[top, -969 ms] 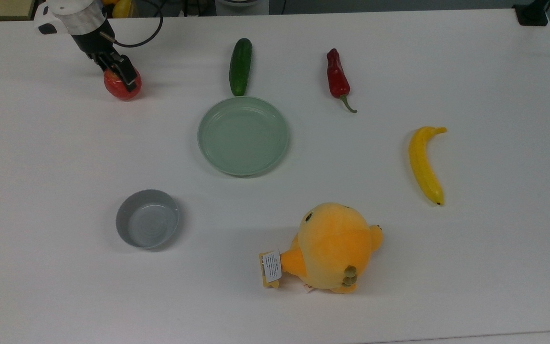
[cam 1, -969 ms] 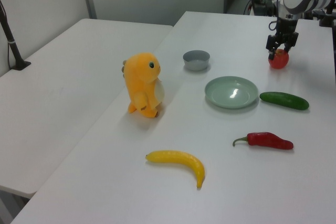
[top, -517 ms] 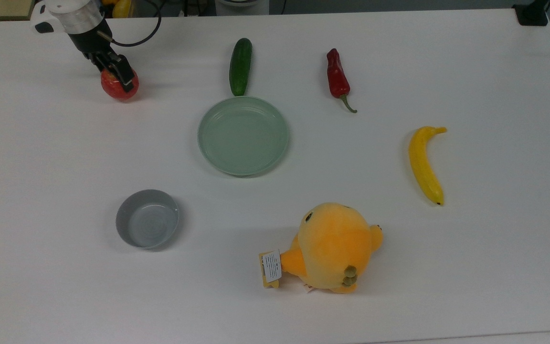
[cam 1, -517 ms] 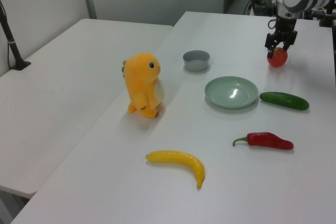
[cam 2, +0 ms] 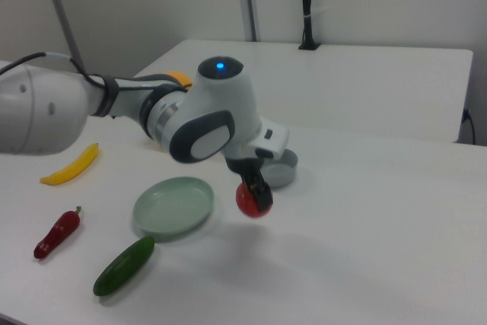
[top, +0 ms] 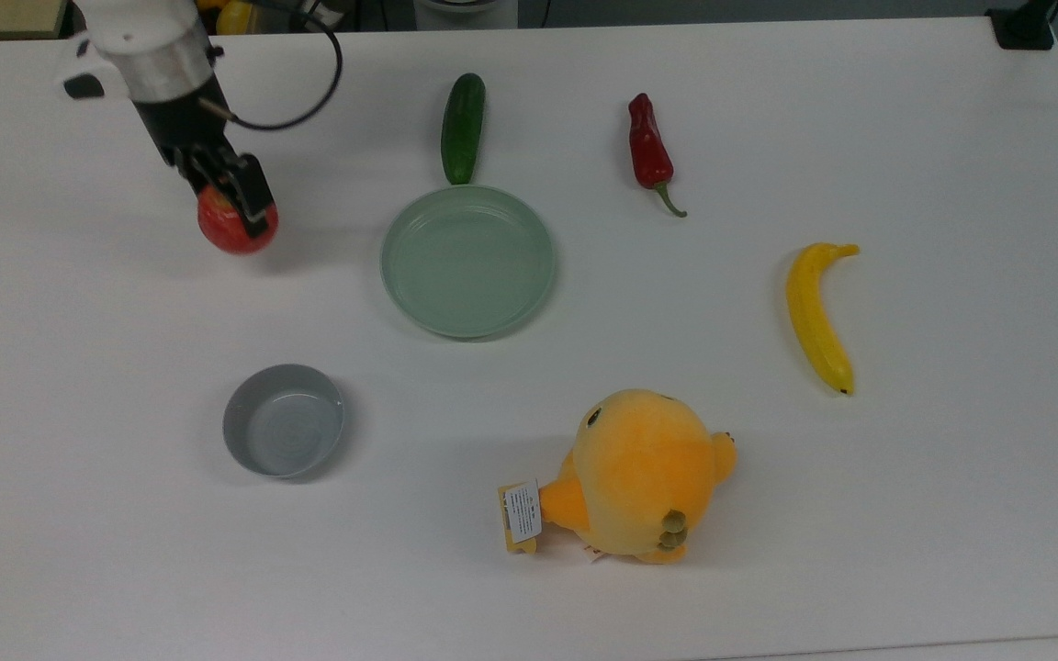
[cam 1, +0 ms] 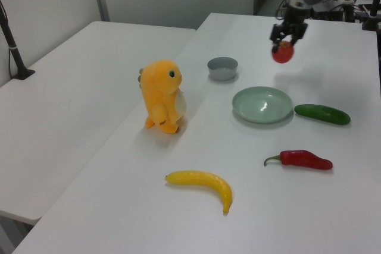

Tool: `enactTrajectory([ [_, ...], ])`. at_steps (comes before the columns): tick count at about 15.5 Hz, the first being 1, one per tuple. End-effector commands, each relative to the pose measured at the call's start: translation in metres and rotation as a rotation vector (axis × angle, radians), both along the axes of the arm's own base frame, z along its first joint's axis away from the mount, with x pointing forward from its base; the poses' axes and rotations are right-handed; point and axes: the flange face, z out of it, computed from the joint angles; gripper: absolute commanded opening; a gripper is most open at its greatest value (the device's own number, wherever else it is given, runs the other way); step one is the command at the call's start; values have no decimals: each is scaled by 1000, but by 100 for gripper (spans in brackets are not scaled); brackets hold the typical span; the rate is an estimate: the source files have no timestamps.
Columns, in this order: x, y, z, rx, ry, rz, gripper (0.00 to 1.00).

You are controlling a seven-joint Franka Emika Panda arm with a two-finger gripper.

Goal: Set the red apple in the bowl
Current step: 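Lift the red apple and carry it over the grey bowl, then lower the apple into the grey bowl and open the gripper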

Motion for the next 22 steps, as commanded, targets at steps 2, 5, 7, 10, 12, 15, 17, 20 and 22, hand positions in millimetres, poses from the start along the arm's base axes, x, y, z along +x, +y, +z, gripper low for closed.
enactTrajectory([
  [2,56,16,31,1,-91,-78,29],
  [5,87,33,31,4,-122,-58,30],
  [7,99,38,19,3,-124,-67,30],
  [10,120,46,5,2,-139,-52,30],
  [12,128,45,3,-10,-195,-60,30],
  [15,136,54,1,-24,-265,-57,30],
  [17,139,55,-9,-30,-279,-57,30],
  [20,147,67,-32,-42,-318,-45,30],
  [22,151,78,-37,-60,-355,-26,40],
])
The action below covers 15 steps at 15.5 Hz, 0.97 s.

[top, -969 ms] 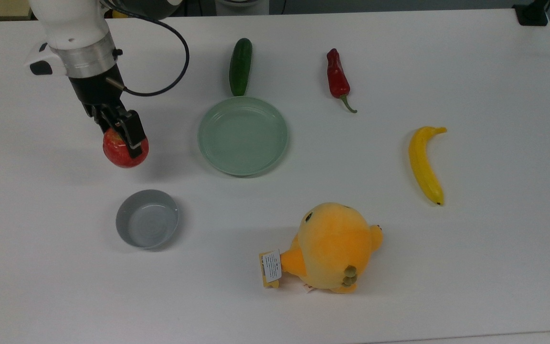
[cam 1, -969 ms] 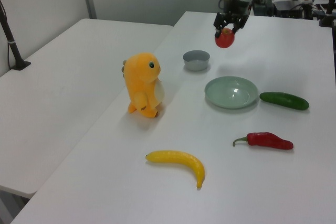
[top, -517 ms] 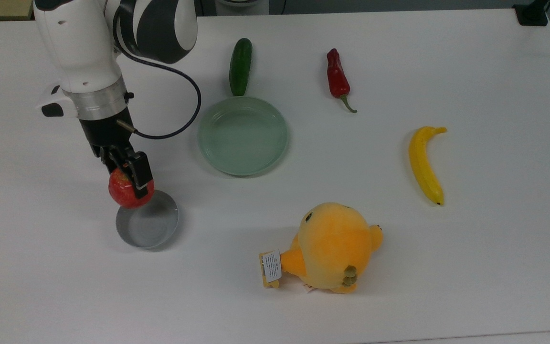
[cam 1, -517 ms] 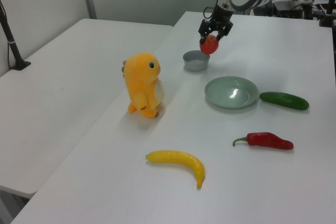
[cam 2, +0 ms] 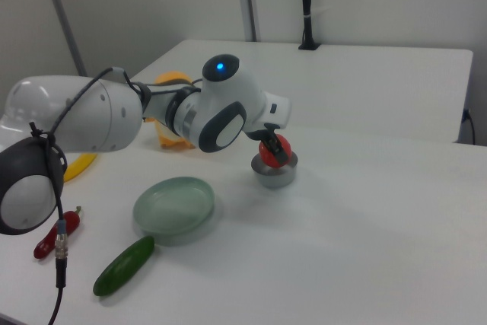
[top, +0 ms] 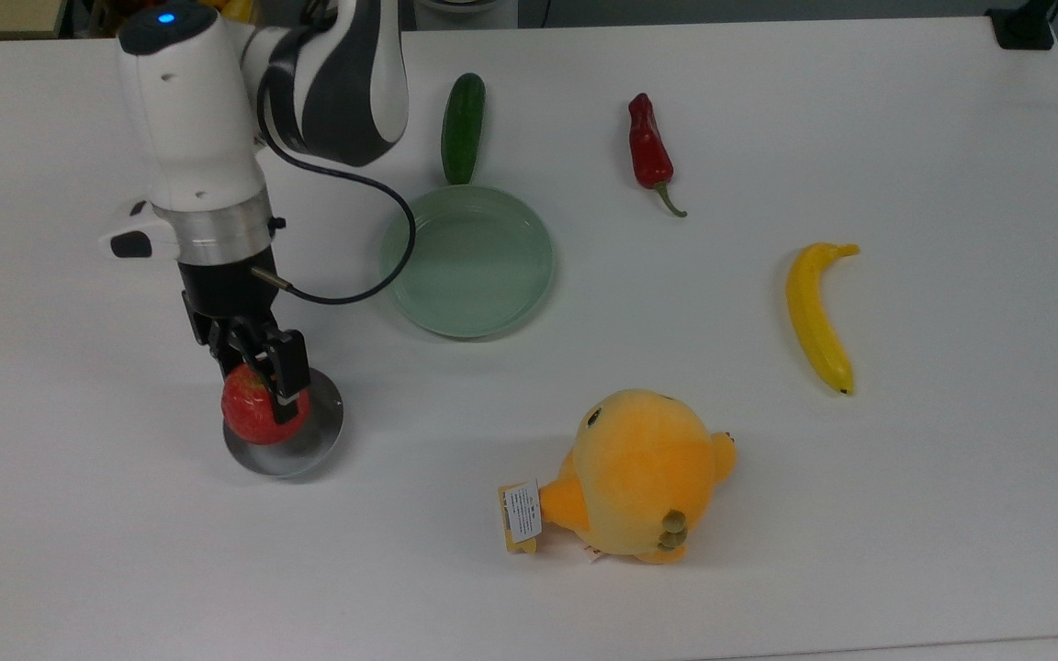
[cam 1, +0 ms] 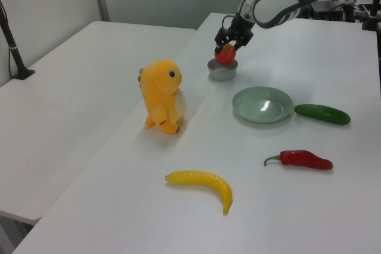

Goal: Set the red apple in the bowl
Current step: 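Lower the apple into the grey bowl and open the gripper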

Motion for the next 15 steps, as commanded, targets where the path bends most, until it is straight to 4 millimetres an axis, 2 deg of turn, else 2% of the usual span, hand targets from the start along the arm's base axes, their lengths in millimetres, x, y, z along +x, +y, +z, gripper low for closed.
enactTrajectory([
  [1,9,13,-8,-29,-53,3,56],
  [3,9,14,-7,-29,-51,5,96],
  [4,9,15,-6,-32,-52,7,100],
  [7,9,14,-3,-33,-57,8,100],
  [9,8,15,7,-37,-65,12,100],
  [13,-14,21,41,-75,-29,60,100],
  [15,-29,17,69,-88,60,90,100],
])
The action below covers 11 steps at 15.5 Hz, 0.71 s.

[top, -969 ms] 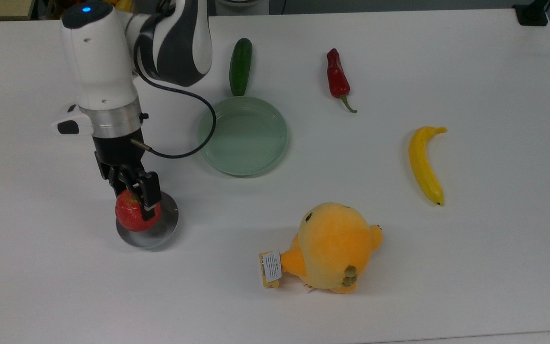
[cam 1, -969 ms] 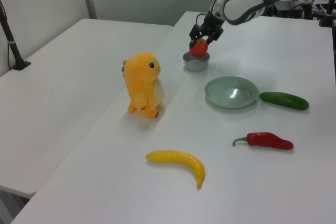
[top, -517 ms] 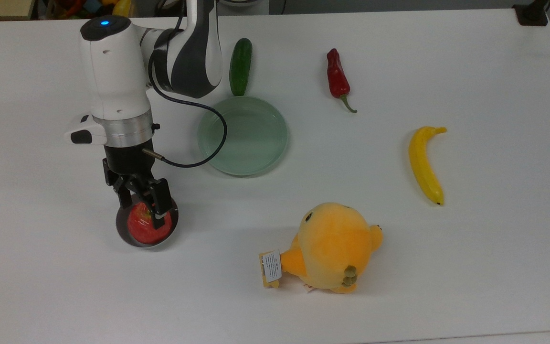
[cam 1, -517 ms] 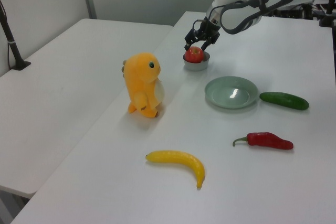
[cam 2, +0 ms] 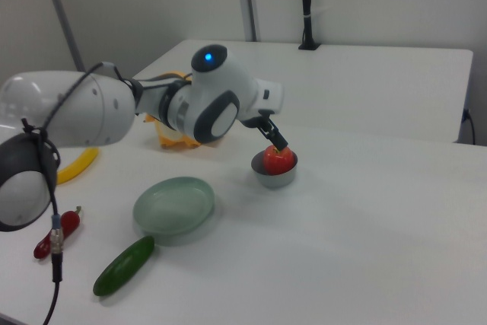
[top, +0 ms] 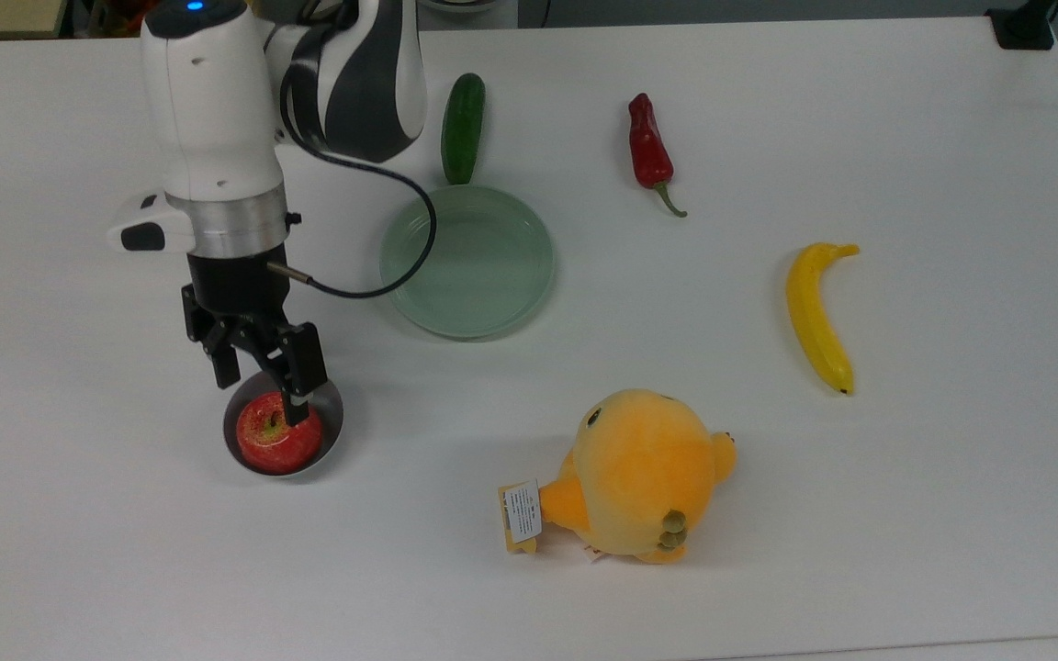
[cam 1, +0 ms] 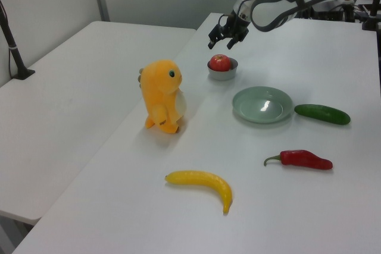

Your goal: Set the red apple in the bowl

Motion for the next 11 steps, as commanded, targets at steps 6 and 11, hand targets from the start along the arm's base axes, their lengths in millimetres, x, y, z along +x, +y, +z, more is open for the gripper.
enactTrajectory([
  [6,-119,-1,155,-132,419,327,100],
  [11,-180,21,224,-175,408,407,100],
])
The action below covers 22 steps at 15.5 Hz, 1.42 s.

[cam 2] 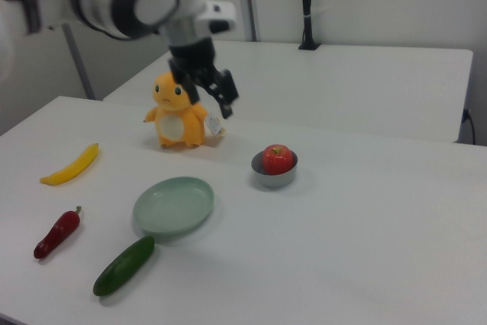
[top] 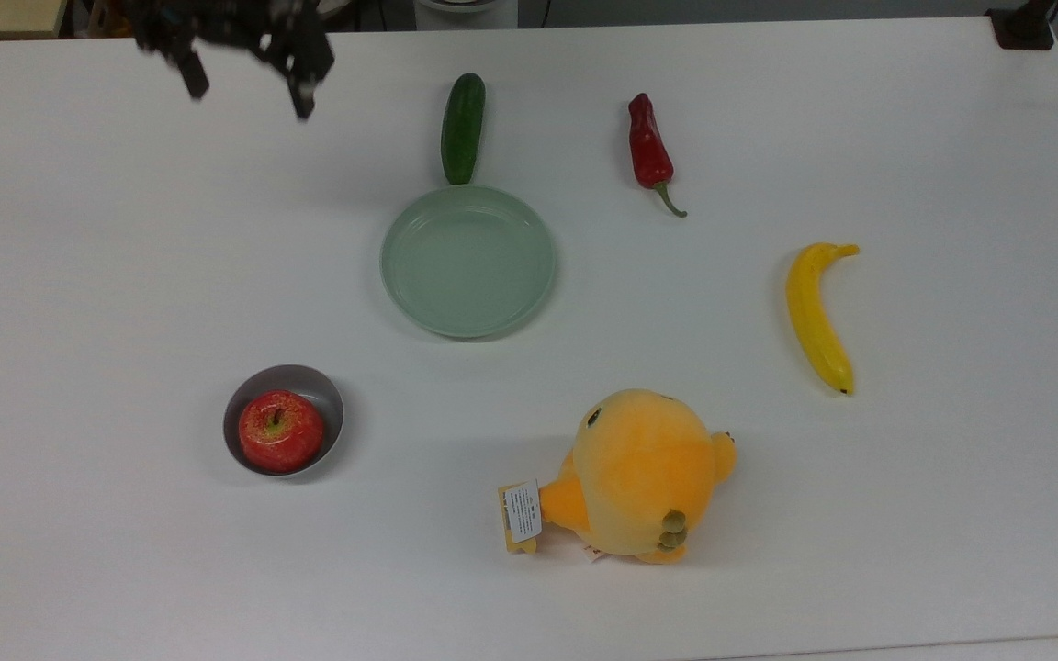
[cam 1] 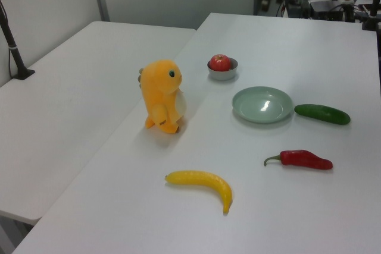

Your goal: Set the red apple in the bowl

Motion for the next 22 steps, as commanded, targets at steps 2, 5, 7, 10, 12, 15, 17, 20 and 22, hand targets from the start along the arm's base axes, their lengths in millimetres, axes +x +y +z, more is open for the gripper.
enactTrajectory([
  [2,-45,18,23,-27,1,90,100],
  [5,-44,19,16,-19,11,90,100],
  [7,-45,23,13,-17,20,98,100],
  [10,-46,27,2,-12,44,125,100],
  [12,-46,27,2,-15,43,151,100],
  [15,-45,31,1,-12,43,151,100],
  [17,-43,36,-1,-11,48,154,100],
  [20,-39,48,-3,-15,47,175,100],
  [22,-39,48,-4,-14,50,172,100],
])
